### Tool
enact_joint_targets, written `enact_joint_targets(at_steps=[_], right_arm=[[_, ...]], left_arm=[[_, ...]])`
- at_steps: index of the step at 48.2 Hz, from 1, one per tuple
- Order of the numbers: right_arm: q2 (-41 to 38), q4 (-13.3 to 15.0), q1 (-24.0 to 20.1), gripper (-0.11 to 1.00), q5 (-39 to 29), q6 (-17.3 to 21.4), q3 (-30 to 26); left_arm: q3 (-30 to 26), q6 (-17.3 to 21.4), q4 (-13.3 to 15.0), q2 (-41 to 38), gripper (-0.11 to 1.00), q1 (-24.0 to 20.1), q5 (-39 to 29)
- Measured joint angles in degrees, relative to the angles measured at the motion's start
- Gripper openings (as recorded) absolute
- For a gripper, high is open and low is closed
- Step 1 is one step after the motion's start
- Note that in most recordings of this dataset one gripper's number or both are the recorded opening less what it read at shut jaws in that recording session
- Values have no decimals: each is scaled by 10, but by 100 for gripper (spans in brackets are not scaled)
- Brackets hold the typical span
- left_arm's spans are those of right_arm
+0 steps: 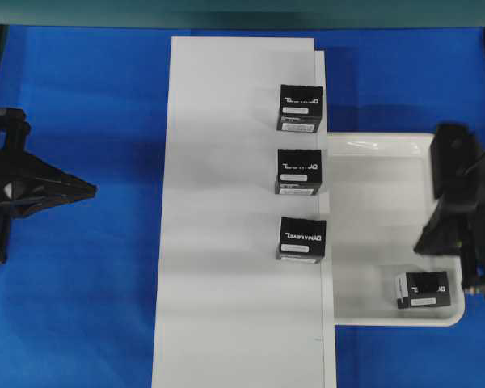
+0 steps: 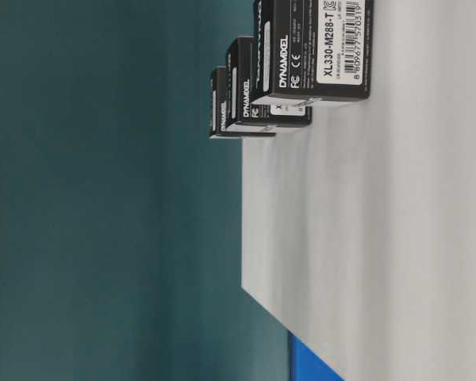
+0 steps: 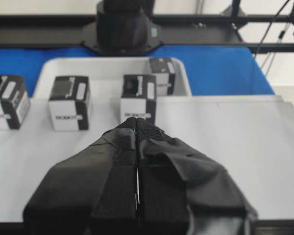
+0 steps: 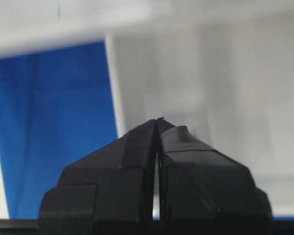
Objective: Place the box from the white plastic tray onto the white base.
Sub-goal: 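Move the right gripper over the black-and-white box in the white tray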
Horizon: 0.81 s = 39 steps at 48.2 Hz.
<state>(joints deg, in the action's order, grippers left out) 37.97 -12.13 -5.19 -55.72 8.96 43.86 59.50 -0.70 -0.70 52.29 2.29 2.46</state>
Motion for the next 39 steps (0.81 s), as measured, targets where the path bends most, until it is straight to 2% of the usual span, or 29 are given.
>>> enact_joint_targets(at_steps=[7,16,29,36,39], right_arm=[[-41,0,-27,3,-40,-1,-13],[-72,11,-49,3,-59,-3,-15],[-77,18,-94,7,-56,-4,33],[-77,18,-114,14,-41,-4,52],[-77,18,-113,22,-31,-4,59]], left_arm=[[1,0,0,-1,-6,0,-1],[1,0,0,-5,-6,1,-1],[0,-1,-1,-29,-6,10,-1],[-1,0,0,-33,-6,12,-1],[-2,-1,0,-34,-7,14,-1]])
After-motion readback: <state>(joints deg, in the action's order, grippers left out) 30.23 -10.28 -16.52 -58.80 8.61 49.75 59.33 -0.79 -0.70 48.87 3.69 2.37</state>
